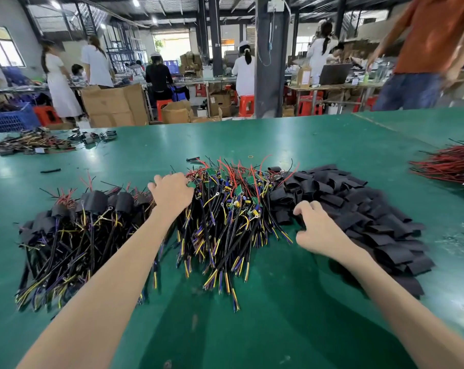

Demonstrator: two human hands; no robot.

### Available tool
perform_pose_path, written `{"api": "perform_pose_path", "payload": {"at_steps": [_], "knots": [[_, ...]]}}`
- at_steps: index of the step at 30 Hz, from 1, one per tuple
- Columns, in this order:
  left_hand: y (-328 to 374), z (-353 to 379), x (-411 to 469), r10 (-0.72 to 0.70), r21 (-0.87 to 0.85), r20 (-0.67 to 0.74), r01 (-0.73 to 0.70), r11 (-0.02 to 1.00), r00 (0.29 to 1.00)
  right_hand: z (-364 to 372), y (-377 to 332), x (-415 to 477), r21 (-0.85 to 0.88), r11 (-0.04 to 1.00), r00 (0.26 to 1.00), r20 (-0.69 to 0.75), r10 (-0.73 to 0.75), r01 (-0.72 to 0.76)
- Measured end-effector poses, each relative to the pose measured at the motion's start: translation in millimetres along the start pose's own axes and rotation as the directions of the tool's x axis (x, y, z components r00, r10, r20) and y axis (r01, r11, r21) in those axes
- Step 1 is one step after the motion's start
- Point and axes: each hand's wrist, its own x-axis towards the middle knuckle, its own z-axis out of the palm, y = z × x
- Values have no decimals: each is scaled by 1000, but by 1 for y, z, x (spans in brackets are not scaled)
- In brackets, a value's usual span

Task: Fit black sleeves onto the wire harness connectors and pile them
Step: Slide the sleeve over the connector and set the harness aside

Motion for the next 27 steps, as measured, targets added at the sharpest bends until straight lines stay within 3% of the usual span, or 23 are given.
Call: {"api": "perform_pose_path", "payload": {"at_steps": [3, 6, 8, 11, 13, 15, 17, 19, 22, 24, 27], "knots": [[8, -4, -5, -1, -45, -59, -2, 999, 998, -2, 1, 0, -1, 1000, 995, 102, -14, 14], [14, -13, -10, 48, -71, -253, -68, 995, 966, -1, 7, 0, -108, 993, 985, 169, -23, 42], [20, -29, -10, 76, -203, -346, -153, 967, 935, 0, 10, 1, -180, 982, 986, 165, -35, 65], [29, -65, -7, 101, -489, -367, -284, 824, 925, 0, 8, 2, -237, 971, 986, 169, -1, 42], [31, -91, -10, 157, -557, -420, -391, 733, 894, -1, 4, 2, -257, 966, 980, 190, 56, -6], [31, -117, -17, 237, -453, -558, -532, 716, 795, -1, 2, 0, -276, 960, 978, 187, 91, -36], [29, -139, -29, 367, -252, -676, -668, 700, 639, -1, 1, -2, -238, 970, 989, 133, 71, -37], [22, -144, -41, 498, -118, -665, -737, 666, 557, -1, 0, -3, -124, 992, 999, 41, 22, -17], [9, -115, -63, 609, 20, -534, -712, 702, 586, -4, -6, -4, 43, 998, 995, -88, -46, 50], [-2, -83, -80, 610, 13, -464, -684, 730, 642, -4, -12, -5, 105, 989, 987, -136, -88, 102], [-18, -44, -97, 563, -45, -472, -656, 753, 678, 2, -20, -8, 159, 972, 975, -168, -148, 175]]}}
